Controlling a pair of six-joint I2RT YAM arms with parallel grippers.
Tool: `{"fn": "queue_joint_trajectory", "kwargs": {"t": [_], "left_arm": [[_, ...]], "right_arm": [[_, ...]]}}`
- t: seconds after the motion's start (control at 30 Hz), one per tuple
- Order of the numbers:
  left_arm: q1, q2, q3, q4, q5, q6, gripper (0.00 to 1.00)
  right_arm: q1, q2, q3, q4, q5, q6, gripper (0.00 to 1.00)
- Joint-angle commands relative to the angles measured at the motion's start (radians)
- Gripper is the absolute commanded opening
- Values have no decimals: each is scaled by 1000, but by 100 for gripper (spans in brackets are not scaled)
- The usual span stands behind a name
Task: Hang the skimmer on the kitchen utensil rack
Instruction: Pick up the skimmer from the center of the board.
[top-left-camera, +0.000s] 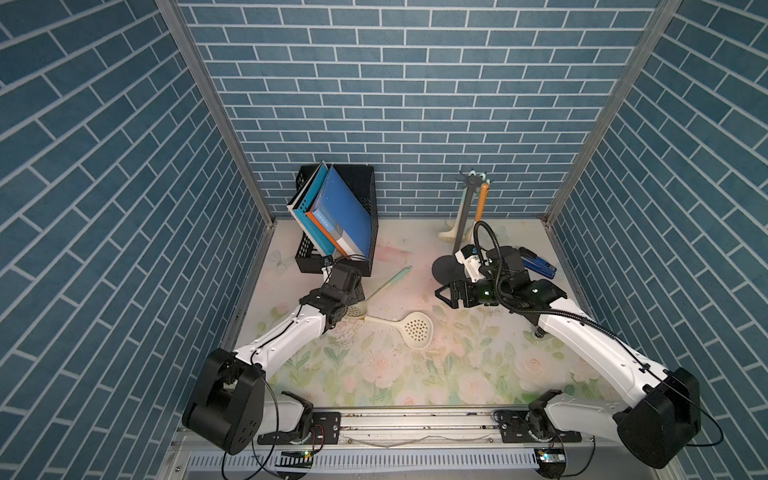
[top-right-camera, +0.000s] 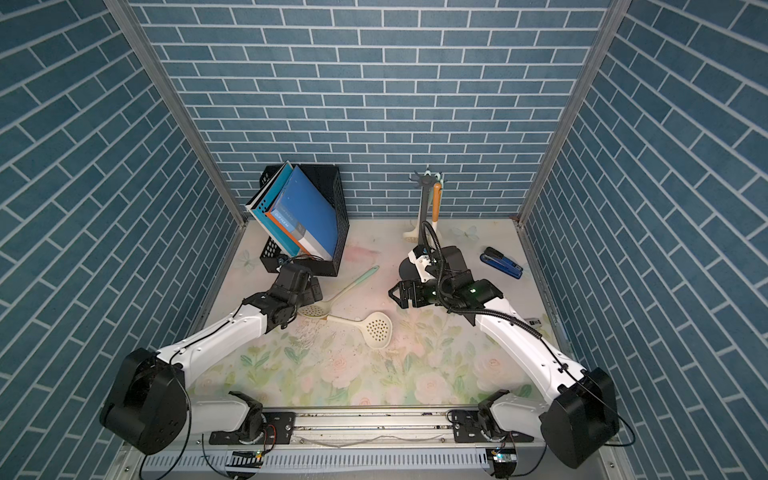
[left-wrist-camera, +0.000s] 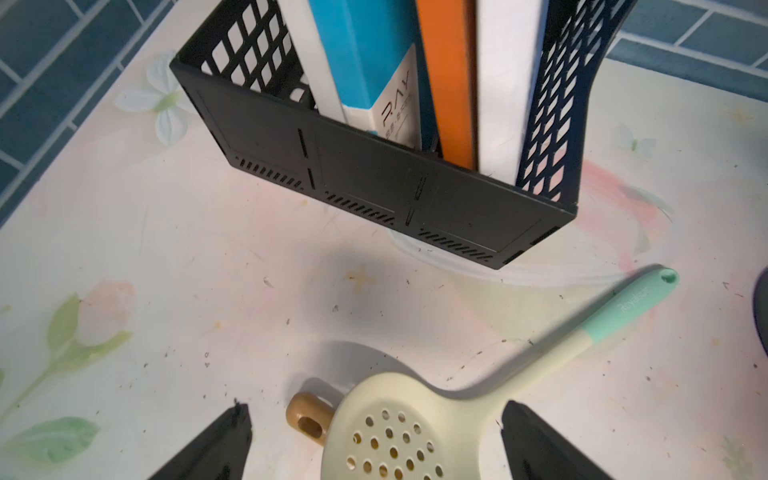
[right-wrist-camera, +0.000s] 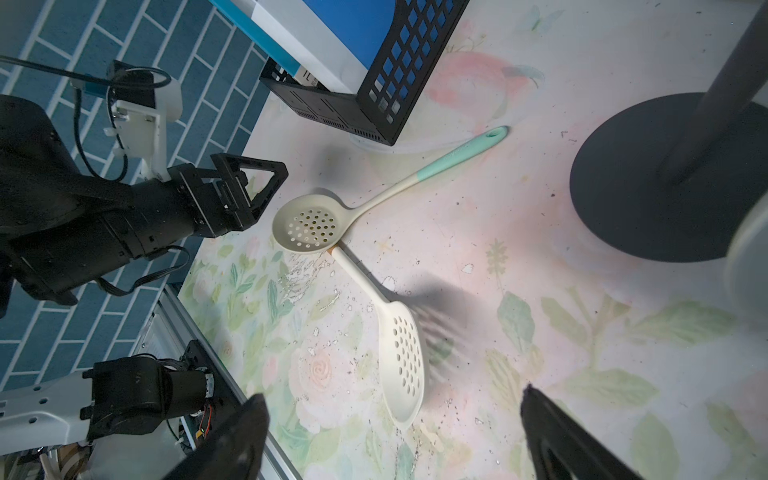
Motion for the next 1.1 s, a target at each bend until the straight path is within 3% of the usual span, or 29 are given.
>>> {"fn": "queue_joint_trajectory", "kwargs": {"t": [0.0,0.2,0.33,0.53,0.87,1.07], "left_arm": [[6,-44,-29,-76,48,-47,100],[58,-104,-116,-41,224,-96,100],[76,-102,-147,-33,246,-95,99],[108,-69,-200,40,306,-106,88],[116,-52,-218,116,311,-131,49],[124,-44,-224,141,340,-124,11]], "right_arm": [[9,7,19,13,11,16,94],[14,26,23,17,10,12,94],[15,26,19,30,2,7,94],[16,24,5,44,-1,-1,94],[17,14,0,29,13,-22,94],[16,14,-6,38,13,-6,94]]}}
